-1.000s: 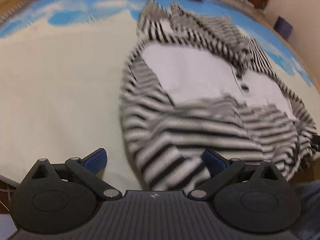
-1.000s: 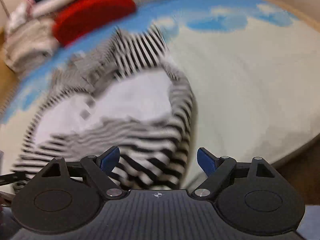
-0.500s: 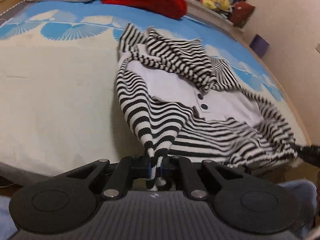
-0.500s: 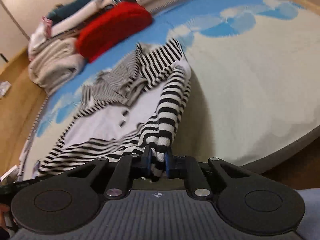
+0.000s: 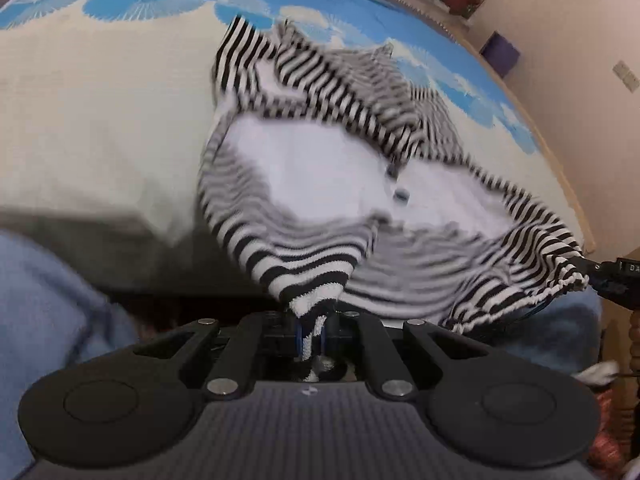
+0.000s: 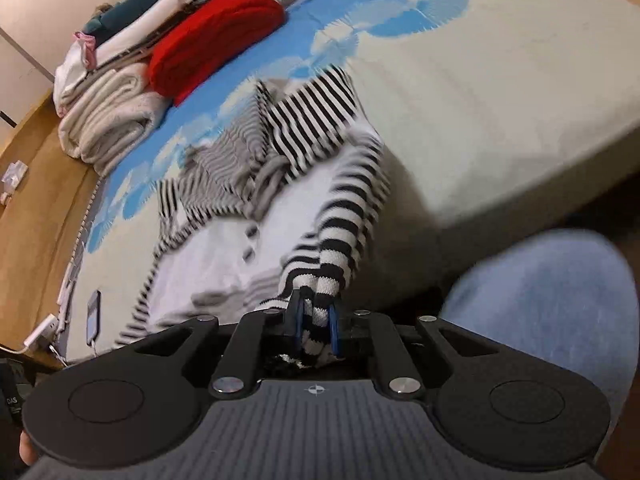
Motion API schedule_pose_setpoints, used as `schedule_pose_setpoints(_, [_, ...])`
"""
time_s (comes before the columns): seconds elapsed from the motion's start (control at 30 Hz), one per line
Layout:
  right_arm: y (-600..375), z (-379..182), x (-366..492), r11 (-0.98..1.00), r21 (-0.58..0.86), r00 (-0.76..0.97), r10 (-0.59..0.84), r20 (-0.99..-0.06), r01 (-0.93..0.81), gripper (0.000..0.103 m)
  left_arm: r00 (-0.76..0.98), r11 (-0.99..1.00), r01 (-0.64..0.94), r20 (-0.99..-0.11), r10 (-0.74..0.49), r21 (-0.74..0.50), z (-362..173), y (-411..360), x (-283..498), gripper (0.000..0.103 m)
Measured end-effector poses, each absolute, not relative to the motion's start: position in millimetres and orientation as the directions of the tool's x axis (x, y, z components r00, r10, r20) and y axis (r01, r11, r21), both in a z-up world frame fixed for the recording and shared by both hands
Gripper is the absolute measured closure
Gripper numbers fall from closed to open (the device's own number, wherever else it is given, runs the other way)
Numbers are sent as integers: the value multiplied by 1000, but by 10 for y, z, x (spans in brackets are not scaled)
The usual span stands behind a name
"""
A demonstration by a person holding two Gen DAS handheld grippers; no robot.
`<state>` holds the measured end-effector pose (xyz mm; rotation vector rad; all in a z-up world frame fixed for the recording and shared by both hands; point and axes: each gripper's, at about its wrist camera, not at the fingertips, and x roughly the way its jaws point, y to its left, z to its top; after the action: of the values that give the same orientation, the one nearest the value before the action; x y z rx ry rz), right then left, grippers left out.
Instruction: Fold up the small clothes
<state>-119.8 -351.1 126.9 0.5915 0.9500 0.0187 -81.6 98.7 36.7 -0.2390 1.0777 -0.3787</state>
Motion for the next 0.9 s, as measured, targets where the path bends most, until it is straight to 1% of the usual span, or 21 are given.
schedule_pose_setpoints(0.07, [-3539, 1447, -813, 850, 480, 614, 264, -744, 216, 91, 446, 905, 202, -787, -425, -374, 591, 995, -440, 95])
schedule_pose_setpoints(0.17, [-3638, 1648, 34, 855, 476, 638, 252, -728, 205, 91, 496, 902, 226, -753, -431, -367, 929, 952, 284, 95])
schedule_pose_setpoints(0.27, [-3710, 1645, 1149, 836, 471, 645, 198, -738, 283, 91, 543, 916, 188, -740, -398, -355, 1107, 844, 1347, 95])
schedule_pose_setpoints(0.3, [-3739, 1569, 1552, 812, 474, 642, 168, -748, 340, 90, 553, 920, 177, -738, -386, -349, 1103, 795, 1745, 91])
schedule_pose_setpoints(0.33, [-3779, 1464, 1920, 780, 484, 641, 143, -754, 396, 81, 564, 928, 149, -741, -363, -342, 1075, 756, 2127, 76])
schedule_pose_setpoints(0.37, [-3825, 1347, 2197, 747, 493, 639, 121, -760, 445, 74, 578, 937, 83, -750, -322, -339, 1018, 752, 2490, 62])
schedule_pose_setpoints(0.4, [-3863, 1221, 2455, 721, 490, 626, 100, -774, 491, 50, 593, 947, 6, -761, -262, -322, 954, 755, 2813, 28])
schedule_pose_setpoints(0.43, [-3889, 1127, 2582, 704, 476, 605, 83, -792, 527, 34, 606, 953, -63, -770, -199, -296, 904, 769, 3036, 9])
schedule_pose_setpoints(0.47, [-3903, 1048, 2618, 684, 483, 605, 76, -793, 547, 33, 620, 953, -115, -770, -151, -279, 862, 785, 3184, 8])
schedule_pose_setpoints(0.5, [-3896, 991, 2567, 678, 512, 630, 93, -771, 528, 34, 628, 948, -134, -765, -145, -289, 826, 813, 3265, 8])
schedule_pose_setpoints(0.57, [-3881, 888, 2349, 700, 566, 687, 147, -711, 436, 33, 631, 925, -107, -744, -221, -366, 742, 891, 3235, 8])
schedule_pose_setpoints(0.6, [-3890, 833, 2195, 719, 571, 718, 146, -680, 395, 32, 633, 918, -81, -731, -253, -388, 683, 918, 3141, 8])
schedule_pose_setpoints(0.63, [-3911, 774, 2054, 742, 554, 739, 120, -663, 377, 30, 636, 922, -58, -726, -262, -384, 619, 944, 3026, 8])
schedule_pose_setpoints(0.7, [-3908, 660, 1871, 799, 473, 761, 31, -648, 371, 30, 643, 944, -42, -732, -224, -326, 430, 941, 2744, 8])
schedule_pose_setpoints(0.77, [-3895, 523, 1845, 840, 390, 747, -28, -664, 378, 29, 645, 960, -24, -738, -198, -279, 242, 922, 2590, 8])
schedule_pose_setpoints(0.8, [-3879, 481, 1898, 867, 350, 734, -27, -679, 355, 30, 648, 965, -20, -738, -187, -262, 136, 901, 2555, 8])
schedule_pose_setpoints(0.9, [-3783, 422, 2060, 938, 255, 759, -12, -651, 234, 31, 637, 969, 12, -745, -199, -248, -103, 855, 2606, 8])
